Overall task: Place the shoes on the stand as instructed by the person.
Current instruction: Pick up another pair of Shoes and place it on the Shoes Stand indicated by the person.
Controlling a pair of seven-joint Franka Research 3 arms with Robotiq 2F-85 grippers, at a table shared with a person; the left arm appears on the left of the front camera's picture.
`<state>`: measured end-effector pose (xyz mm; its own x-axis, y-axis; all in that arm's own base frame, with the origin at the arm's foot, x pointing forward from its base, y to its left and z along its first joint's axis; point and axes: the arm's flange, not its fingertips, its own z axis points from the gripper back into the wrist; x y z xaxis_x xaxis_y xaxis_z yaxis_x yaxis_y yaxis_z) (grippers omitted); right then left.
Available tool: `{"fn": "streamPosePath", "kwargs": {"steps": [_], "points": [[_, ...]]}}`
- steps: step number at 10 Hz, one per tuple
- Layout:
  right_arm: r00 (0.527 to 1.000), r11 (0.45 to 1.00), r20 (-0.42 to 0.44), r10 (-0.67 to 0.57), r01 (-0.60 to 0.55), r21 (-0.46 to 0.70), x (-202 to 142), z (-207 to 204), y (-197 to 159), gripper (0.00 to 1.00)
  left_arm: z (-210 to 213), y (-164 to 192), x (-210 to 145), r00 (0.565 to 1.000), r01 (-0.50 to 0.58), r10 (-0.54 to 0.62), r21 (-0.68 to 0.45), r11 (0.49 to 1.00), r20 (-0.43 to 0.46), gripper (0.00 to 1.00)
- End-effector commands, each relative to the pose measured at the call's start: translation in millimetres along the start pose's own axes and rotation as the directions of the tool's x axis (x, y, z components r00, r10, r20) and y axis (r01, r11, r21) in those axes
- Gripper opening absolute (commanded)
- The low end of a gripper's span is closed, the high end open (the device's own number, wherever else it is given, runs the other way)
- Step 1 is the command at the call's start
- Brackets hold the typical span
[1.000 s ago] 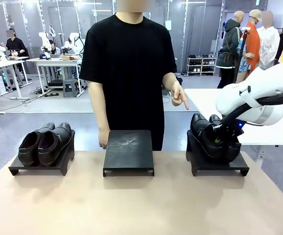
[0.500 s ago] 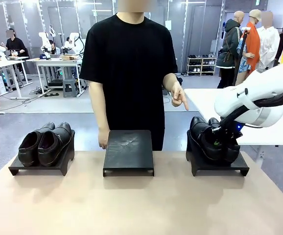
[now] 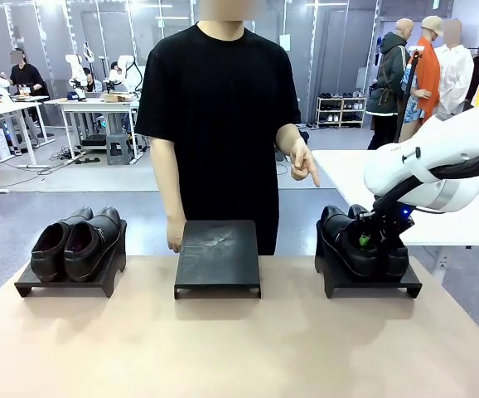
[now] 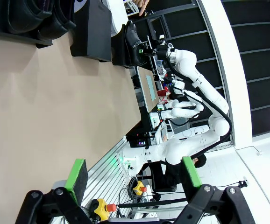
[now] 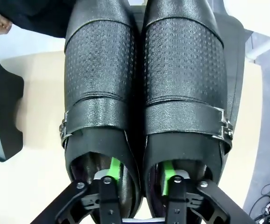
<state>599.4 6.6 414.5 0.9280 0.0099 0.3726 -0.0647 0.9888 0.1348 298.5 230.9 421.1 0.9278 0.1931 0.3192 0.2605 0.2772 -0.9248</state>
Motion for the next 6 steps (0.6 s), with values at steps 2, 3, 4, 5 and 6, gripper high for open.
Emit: {"fn": "streamPosePath", "kwargs": {"steps": [2,3,4,5,6], "points": [[1.000,1.000,-0.012,-0.005,0.005,-0.010,5.3,-1.8,-0.6,1.00,-1.2,-1.8,-1.5,1.000,0.025,-0.025,-0.008,1.000,0.009,1.00],[1.000,1.000,-0.015,-0.003,0.003,-0.009,5.0,-2.1,-0.3,1.00,-1.2,-1.8,-1.5,1.000,0.025,-0.025,-0.008,1.000,0.009,1.00],[1.000,1.000,-0.015,-0.002,0.002,-0.007,4.5,-2.0,-0.2,1.00,-1.2,-1.8,-1.5,1.000,0.025,-0.025,-0.008,1.000,0.009,1.00],[1.000,1.000,-0.014,-0.001,0.001,-0.007,4.8,-2.1,-0.4,1.00,-1.2,-1.8,-1.5,1.000,0.025,-0.025,-0.008,1.000,0.009,1.00],[1.000,1.000,-0.016,-0.006,0.006,-0.002,4.5,-2.1,-0.7,1.00,-1.2,-1.8,-1.5,1.000,0.025,-0.025,-0.008,1.000,0.009,1.00]]}}
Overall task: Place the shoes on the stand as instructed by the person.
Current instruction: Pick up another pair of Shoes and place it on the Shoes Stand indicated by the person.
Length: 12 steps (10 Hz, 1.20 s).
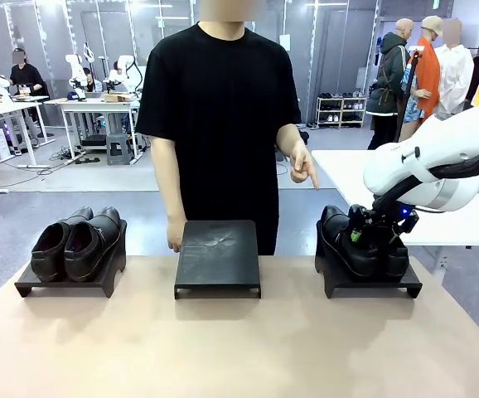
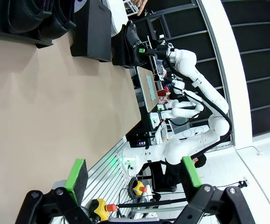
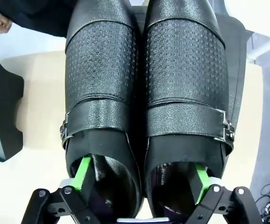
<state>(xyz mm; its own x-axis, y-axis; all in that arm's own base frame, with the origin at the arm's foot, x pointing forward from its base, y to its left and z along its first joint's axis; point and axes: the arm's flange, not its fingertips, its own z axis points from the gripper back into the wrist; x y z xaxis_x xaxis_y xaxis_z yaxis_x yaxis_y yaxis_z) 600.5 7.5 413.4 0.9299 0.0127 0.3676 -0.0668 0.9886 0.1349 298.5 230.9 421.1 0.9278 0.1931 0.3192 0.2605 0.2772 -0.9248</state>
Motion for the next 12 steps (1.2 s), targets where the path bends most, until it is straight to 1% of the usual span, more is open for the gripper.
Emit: {"fn": "streamPosePath", "kwargs": {"steps": [1,3,4,12], "points": [[1.000,1.000,-0.008,-0.020,0.020,0.018,4.2,1.0,-2.2,1.00,-1.2,-1.8,-1.5,1.000,0.025,-0.025,-0.008,1.000,0.009,1.00],[1.000,1.000,0.008,-0.018,0.018,-0.015,1.9,7.3,1.0,1.00,-1.2,-1.8,-1.5,1.000,0.025,-0.025,-0.008,1.000,0.009,1.00],[1.000,1.000,-0.001,-0.004,0.004,0.002,0.1,0.2,-0.3,1.00,-1.2,-1.8,-1.5,1.000,0.025,-0.025,-0.008,1.000,0.009,1.00],[1.000,1.000,-0.001,-0.004,0.004,0.002,0.1,0.2,-0.3,1.00,-1.2,-1.8,-1.5,1.000,0.025,-0.025,-0.008,1.000,0.009,1.00]]}}
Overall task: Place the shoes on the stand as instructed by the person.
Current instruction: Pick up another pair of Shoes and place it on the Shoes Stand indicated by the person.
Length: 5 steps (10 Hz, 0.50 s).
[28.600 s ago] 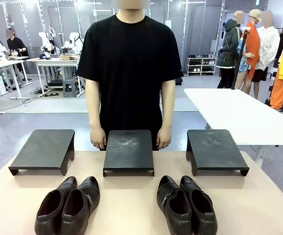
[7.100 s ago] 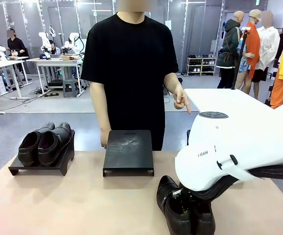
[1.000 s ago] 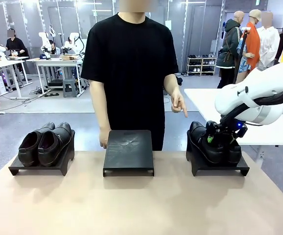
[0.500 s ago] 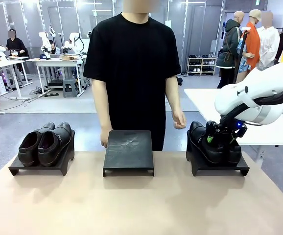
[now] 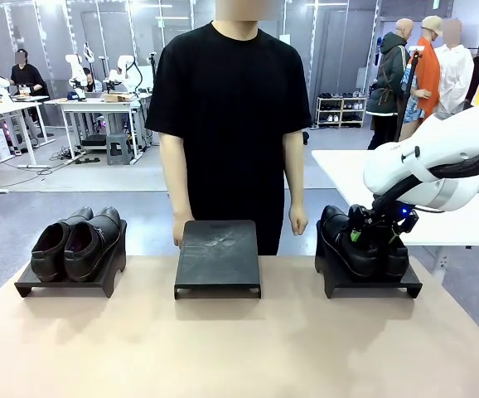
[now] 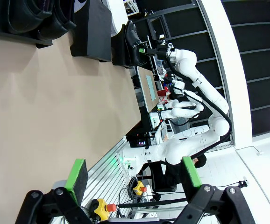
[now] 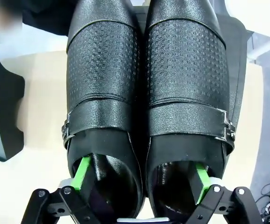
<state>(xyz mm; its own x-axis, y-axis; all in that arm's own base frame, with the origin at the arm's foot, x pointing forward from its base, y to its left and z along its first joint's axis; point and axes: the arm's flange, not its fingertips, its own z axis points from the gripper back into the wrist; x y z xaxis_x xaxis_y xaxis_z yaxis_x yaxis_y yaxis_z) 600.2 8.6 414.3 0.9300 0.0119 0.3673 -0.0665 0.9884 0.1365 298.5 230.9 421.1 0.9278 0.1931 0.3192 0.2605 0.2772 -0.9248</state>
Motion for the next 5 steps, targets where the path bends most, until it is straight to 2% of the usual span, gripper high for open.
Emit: {"fn": "streamPosePath", "kwargs": {"steps": [1,2,3,5], "points": [[1.000,1.000,-0.001,-0.003,0.003,0.000,-0.1,-0.6,-1.5,1.00,-1.2,-1.8,-1.5,1.000,0.025,-0.025,-0.008,1.000,0.009,1.00],[1.000,1.000,0.000,0.000,0.000,0.000,0.0,0.0,0.0,1.00,-1.2,-1.8,-1.5,1.000,0.025,-0.025,-0.008,1.000,0.009,1.00],[0.999,0.996,0.026,0.031,-0.033,0.085,-11.2,17.1,1.6,1.00,-1.2,-1.8,-1.5,1.000,0.025,-0.025,-0.008,1.000,0.009,1.00],[0.996,0.934,0.037,0.086,-0.093,0.344,-57.8,75.8,-4.7,1.00,-1.2,-1.8,-1.5,1.000,0.025,-0.025,-0.008,1.000,0.009,1.00]]}}
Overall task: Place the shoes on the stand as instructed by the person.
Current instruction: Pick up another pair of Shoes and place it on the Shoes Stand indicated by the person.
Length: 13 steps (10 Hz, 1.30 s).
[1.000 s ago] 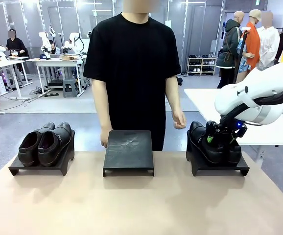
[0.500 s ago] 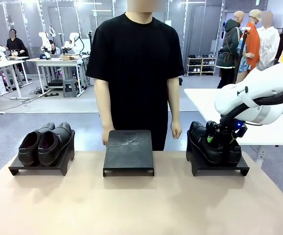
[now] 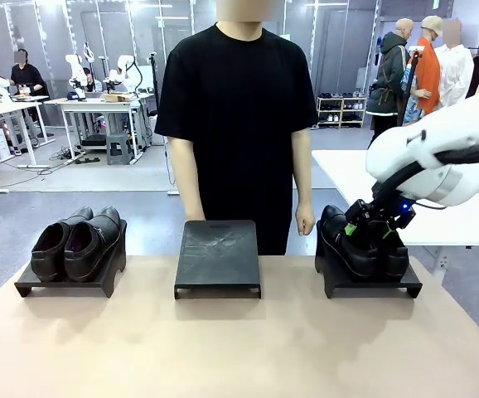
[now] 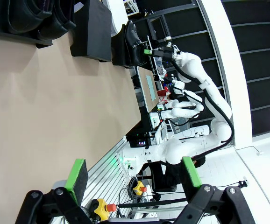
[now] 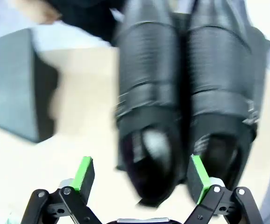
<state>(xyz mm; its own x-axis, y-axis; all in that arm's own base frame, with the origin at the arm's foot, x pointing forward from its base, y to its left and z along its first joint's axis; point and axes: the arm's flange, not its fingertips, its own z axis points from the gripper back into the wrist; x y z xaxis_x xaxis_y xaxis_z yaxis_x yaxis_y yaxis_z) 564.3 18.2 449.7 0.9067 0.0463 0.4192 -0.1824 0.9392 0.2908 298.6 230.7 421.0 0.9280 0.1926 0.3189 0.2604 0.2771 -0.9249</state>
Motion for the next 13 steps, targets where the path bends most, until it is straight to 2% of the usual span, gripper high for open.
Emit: {"fn": "streamPosePath", "kwargs": {"steps": [1,2,4,5,6,8,9,11,12,13], "points": [[0.999,0.961,-0.015,0.050,-0.045,0.272,-59.0,64.5,-16.2,1.00,-0.9,-1.9,-1.5,1.000,0.025,-0.025,-0.008,1.000,0.009,1.00],[0.999,0.920,0.013,0.040,-0.042,0.389,-82.7,85.4,-22.7,1.00,-0.9,-1.9,-1.5,1.000,0.025,-0.025,-0.008,1.000,0.009,1.00],[0.999,0.829,-0.015,0.046,-0.030,0.558,-137.1,114.7,-50.0,1.00,-0.9,-1.9,-1.5,1.000,0.025,-0.025,-0.008,1.000,0.009,1.00],[0.999,0.782,-0.011,0.045,-0.028,0.623,-163.2,122.5,-66.6,1.00,-0.9,-1.9,-1.5,1.000,0.025,-0.025,-0.008,1.000,0.009,1.00],[0.998,0.756,-0.053,0.019,0.020,0.655,-193.4,127.6,-86.0,1.00,-0.9,-1.9,-1.5,1.000,0.025,-0.025,-0.008,1.000,0.009,1.00],[0.999,0.655,-0.022,-0.033,0.039,0.754,-261.8,128.8,-128.1,1.00,-0.9,-1.9,-1.5,1.000,0.025,-0.025,-0.008,1.000,0.009,1.00],[0.997,0.634,-0.032,-0.069,0.069,0.771,-287.8,122.1,-142.2,1.00,-0.9,-1.9,-1.5,1.000,0.025,-0.025,-0.008,1.000,0.009,1.00],[0.992,0.624,-0.068,-0.103,0.118,0.773,-326.3,112.1,-151.7,1.00,-0.9,-1.9,-1.5,1.000,0.025,-0.025,-0.008,1.000,0.009,1.00],[0.988,0.609,-0.039,-0.149,0.123,0.784,-327.8,108.4,-159.0,1.00,-0.9,-1.9,-1.5,1.000,0.025,-0.025,-0.008,1.000,0.009,1.00],[0.966,0.638,-0.041,-0.253,0.199,0.744,-310.9,93.4,-169.1,1.00,-0.9,-1.9,-1.5,1.000,0.025,-0.025,-0.008,1.000,0.009,1.00]]}}
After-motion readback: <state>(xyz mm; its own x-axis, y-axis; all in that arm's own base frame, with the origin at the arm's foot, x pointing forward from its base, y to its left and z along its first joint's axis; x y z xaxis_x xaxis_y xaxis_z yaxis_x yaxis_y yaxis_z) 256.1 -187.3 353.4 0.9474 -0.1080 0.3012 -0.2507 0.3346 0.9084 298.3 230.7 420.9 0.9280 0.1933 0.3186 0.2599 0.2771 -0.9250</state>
